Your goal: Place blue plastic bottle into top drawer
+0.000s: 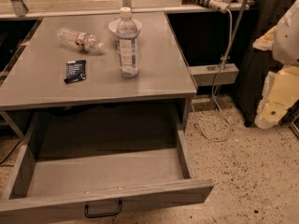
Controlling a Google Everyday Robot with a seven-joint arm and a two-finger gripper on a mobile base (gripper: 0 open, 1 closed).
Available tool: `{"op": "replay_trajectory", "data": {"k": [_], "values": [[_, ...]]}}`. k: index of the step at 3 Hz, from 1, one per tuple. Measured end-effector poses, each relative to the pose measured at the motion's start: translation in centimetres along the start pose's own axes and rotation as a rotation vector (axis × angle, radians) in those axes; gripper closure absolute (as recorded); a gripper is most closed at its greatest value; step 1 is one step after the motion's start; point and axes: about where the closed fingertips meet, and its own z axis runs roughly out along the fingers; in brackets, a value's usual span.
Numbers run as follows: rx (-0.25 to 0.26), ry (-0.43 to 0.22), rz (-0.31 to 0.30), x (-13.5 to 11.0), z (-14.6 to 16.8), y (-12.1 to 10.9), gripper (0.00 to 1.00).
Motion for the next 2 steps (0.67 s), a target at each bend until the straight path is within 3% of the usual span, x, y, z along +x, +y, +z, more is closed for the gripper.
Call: {"op": "replay_trajectory", "data": {"k": [2], "values": [[0.027,-0.015,0.032,-0.39,-0.46,-0.63,0.0]]}}
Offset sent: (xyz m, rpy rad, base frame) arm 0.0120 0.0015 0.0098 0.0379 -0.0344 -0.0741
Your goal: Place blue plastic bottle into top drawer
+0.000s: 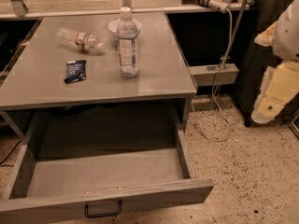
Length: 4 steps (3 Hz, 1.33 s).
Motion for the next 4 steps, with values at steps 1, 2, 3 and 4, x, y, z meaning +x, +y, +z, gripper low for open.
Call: {"op": "replay_trajectory", "data": {"k": [1,2,3,4], "values": [[0.025,-0.078,0.097,-1.5,0.6,-2.4,0.0],[0.014,-0.153,0.198,-2.9,2.7,-5.4,0.0],[-0.04,-0.192,0.282,-4.4,4.9,-7.7,0.0],[-0.043,-0.196,0.291,-4.5,5.1,-8.0,0.0]]}}
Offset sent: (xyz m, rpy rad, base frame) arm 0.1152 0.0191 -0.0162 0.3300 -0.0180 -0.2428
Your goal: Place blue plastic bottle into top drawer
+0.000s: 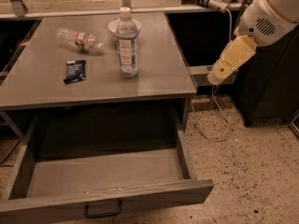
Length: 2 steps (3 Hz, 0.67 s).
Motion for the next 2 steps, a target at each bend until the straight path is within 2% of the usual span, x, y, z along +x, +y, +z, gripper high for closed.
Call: {"op": "replay_trajectory", "data": {"k": [1,2], "values": [[-0.022,-0.074,0.002,-0.7,1.7,0.0,0.0],[-0.065,-0.178,-0.024,-4.3,4.5,0.4,0.0]]}}
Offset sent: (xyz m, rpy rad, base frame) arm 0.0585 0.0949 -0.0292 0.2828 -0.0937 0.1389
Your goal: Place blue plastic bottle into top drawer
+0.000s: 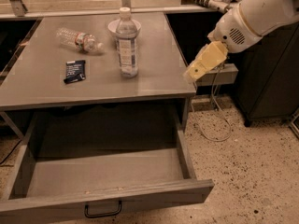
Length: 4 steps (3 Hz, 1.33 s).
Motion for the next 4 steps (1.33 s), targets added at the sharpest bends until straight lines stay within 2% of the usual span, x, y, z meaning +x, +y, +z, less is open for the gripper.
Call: {"op": "replay_trajectory", "data": {"k": [1,2,3,4], "values": [[-0.046,-0.071,-0.02,-2.9,3.1,0.2,0.0],[-0.098,-0.114,-0.039,-5.3,5.8,0.7,0.0],[-0.1,-0.114,-0.039,-5.3,5.9,0.7,0.0],[-0.1,-0.161,-0.039,-6.1,7.7,0.7,0.0]]}}
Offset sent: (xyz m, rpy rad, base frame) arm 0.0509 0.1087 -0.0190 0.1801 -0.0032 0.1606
